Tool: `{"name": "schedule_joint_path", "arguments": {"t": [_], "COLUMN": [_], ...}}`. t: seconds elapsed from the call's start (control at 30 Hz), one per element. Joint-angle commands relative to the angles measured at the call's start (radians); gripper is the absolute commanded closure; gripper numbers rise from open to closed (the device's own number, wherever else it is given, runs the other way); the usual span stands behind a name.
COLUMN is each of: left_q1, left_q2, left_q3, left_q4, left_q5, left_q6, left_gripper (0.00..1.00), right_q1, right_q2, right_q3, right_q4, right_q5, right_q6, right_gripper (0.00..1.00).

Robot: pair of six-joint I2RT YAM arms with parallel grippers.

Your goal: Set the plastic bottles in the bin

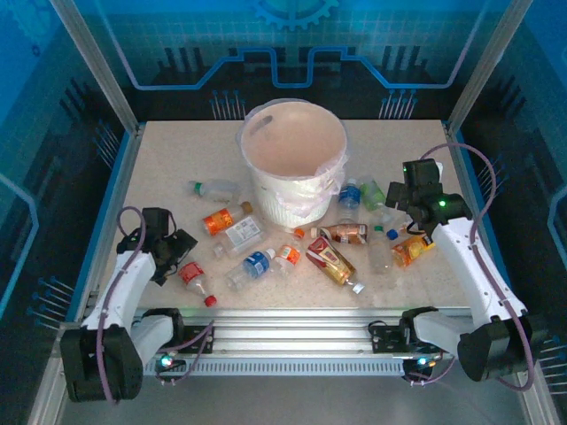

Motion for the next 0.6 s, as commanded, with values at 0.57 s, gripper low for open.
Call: {"name": "schedule_joint_path", "arguments": {"t": [0.57], "left_q1": [0.091], "left_q2": [0.321], "left_q3": [-0.006], "left_q4": [0.245], "left_q5": [0.052], "left_q6": [0.049], "left_gripper": [0.16], "right_q1": [0.012], "right_q2": [-0.003], "right_q3": [-0.012], "right_q4": [-0.02], "right_q5": [0.011], "right_q6": [0.017], "right_gripper": [0.0]}}
